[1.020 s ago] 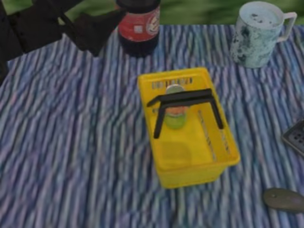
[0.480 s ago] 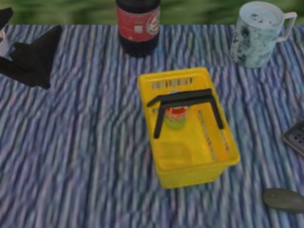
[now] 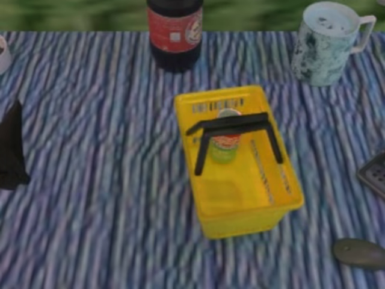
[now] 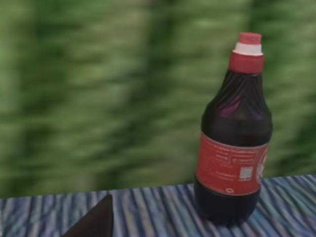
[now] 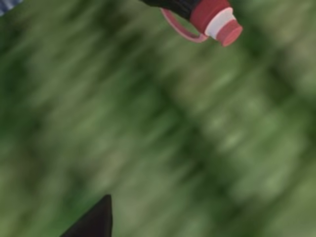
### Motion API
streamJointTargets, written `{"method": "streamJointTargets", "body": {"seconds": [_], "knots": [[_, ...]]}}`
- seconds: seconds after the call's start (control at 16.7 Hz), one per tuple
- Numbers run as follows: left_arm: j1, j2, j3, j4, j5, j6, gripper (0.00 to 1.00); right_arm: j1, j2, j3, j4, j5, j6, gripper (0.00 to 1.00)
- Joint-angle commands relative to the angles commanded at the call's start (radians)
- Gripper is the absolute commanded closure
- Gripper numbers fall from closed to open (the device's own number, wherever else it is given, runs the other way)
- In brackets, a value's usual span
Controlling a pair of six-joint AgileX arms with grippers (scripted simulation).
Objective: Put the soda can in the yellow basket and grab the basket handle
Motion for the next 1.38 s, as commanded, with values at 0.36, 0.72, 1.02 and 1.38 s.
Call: {"method": "streamJointTargets", "body": {"seconds": [0.36, 0.72, 1.02, 1.38], "knots": [[0.033, -0.324, -0.191, -0.131, -0.169, 0.028, 0.0, 0.102, 0.371, 0.176, -0.271, -0.016, 0.719, 0.0], [0.05, -0.491, -0.305, -0.204, -0.27, 0.053, 0.0, 0.166, 0.64, 0.22, -0.483, -0.035, 1.134, 0.0], [0.052, -0.52, -0.325, -0.216, -0.289, 0.058, 0.0, 0.177, 0.693, 0.22, -0.526, -0.04, 1.205, 0.0], [0.052, -0.52, -0.325, -0.216, -0.289, 0.058, 0.0, 0.174, 0.691, 0.204, -0.511, -0.04, 1.202, 0.0]]}}
